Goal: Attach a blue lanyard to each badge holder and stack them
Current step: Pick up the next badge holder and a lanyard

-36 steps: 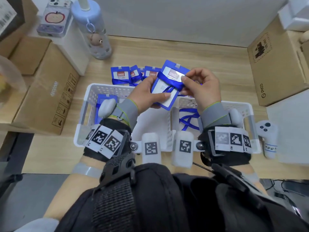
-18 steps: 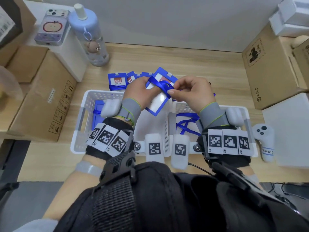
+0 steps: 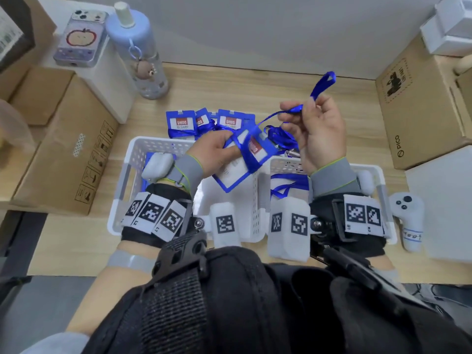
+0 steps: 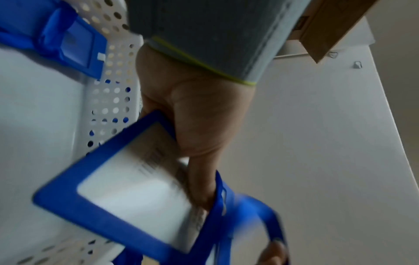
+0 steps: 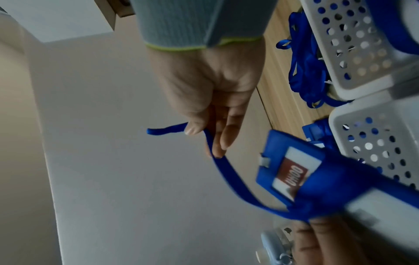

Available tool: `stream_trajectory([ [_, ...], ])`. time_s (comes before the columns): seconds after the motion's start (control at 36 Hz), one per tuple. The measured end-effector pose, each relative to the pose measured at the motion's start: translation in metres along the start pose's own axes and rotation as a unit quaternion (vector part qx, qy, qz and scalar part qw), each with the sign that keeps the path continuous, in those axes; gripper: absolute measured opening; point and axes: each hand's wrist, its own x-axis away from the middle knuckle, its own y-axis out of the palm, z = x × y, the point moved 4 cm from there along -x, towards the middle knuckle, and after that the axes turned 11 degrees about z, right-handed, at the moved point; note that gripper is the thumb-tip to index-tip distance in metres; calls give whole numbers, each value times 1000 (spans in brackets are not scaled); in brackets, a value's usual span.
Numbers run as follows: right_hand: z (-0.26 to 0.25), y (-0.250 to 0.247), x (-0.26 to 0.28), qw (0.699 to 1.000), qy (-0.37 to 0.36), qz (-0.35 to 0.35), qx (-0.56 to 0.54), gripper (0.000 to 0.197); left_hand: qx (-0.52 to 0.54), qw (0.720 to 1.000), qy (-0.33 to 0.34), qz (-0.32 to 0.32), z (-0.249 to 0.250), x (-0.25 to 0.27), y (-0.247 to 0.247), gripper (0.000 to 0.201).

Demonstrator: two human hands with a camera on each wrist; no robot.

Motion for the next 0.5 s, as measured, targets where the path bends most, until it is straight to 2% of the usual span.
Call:
stream_trajectory([
  [0.06,-4,0,1,1000,-3,-4,-6,14,-11,1000,-7,19,-4,-1,-5,24],
  [0.17,-5,-2,2,999,29,-14,2,14,-5,999,-19,49,-8,0,-14,8],
  [0.28,9,-3,4,989,81,-51,114,14,9,998,-2,58,-5,0,-19,17],
  [0.39,26,-5,8,963,143,-95,208,19,33,998,5,57,-3,0,-21,34],
  [0.5,41,-6,12,935,172,-117,286,22,36,998,22,48,-3,-2,-21,39],
])
